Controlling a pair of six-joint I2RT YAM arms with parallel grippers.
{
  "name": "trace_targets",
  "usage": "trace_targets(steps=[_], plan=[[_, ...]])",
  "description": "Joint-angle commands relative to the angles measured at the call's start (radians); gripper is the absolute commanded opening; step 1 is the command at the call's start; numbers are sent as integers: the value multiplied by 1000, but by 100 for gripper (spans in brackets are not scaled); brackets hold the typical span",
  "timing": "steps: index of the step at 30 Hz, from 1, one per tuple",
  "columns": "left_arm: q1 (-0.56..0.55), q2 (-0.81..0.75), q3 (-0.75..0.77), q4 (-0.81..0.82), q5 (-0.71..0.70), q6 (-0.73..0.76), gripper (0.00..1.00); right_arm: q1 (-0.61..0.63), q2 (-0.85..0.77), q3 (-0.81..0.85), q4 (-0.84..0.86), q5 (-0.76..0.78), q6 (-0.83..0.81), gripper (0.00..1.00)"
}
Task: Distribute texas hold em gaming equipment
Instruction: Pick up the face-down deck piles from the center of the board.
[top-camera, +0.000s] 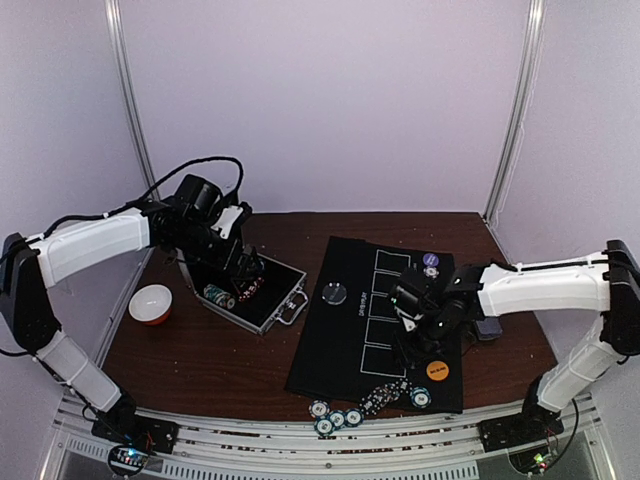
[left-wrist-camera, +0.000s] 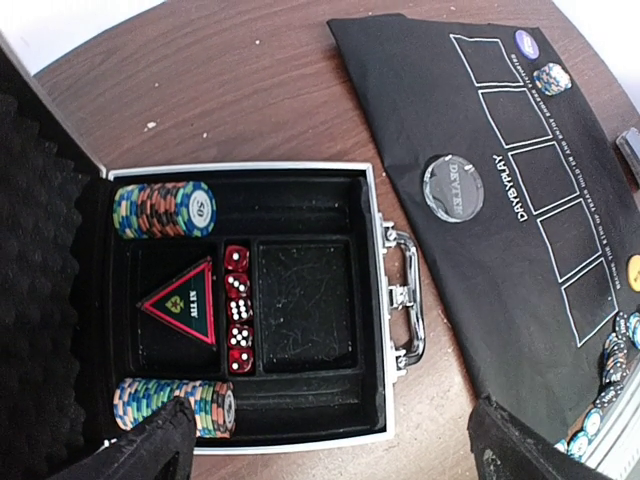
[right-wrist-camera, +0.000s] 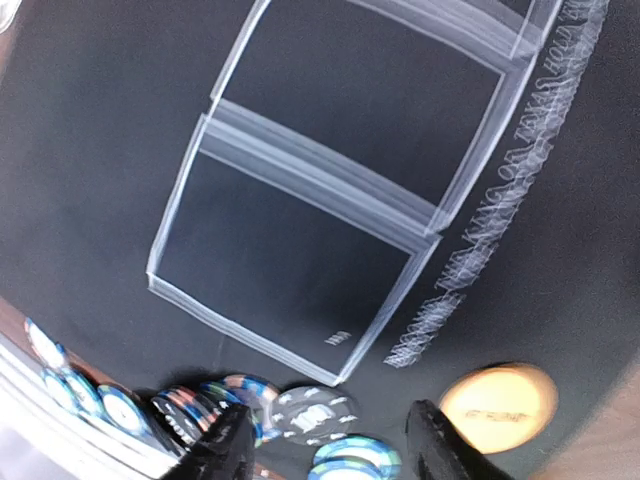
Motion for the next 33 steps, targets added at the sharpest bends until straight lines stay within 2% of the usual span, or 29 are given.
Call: trace_targets(steps=[1, 2, 3, 7, 10, 14, 19, 23, 29, 33], plan=[[3, 22, 67, -1, 21, 39, 98, -173, -137, 78, -156, 185, -59, 85], [4, 25, 78, -4, 24, 44, 98, -225, -151, 87, -183, 227, -80, 98], [4, 28, 87, -6, 24, 50, 98, -293, -176, 93, -204, 258, -112, 100], [5, 37, 108, -7, 12, 73, 98, -467, -214, 94, -231, 333, -264, 100], [5, 53, 123, -11, 12, 93, 98, -597, -186, 103, -193, 241, -344, 100], [5, 73, 149, -30, 7, 115, 98, -678, -118, 130, -162, 246, -408, 100], [7, 69, 156, -33, -3, 141, 98, -697, -81, 139, -140, 317, -575, 100], [7, 72, 158, -33, -6, 148, 98, -698, -84, 114, -112, 171, -690, 100], [7, 80, 158, -32, -10, 158, 98, -713, 45, 97, -193, 295, -769, 100], [8, 78, 157, -33, -20, 165, 98, -713, 22, 56, -165, 269, -781, 100]])
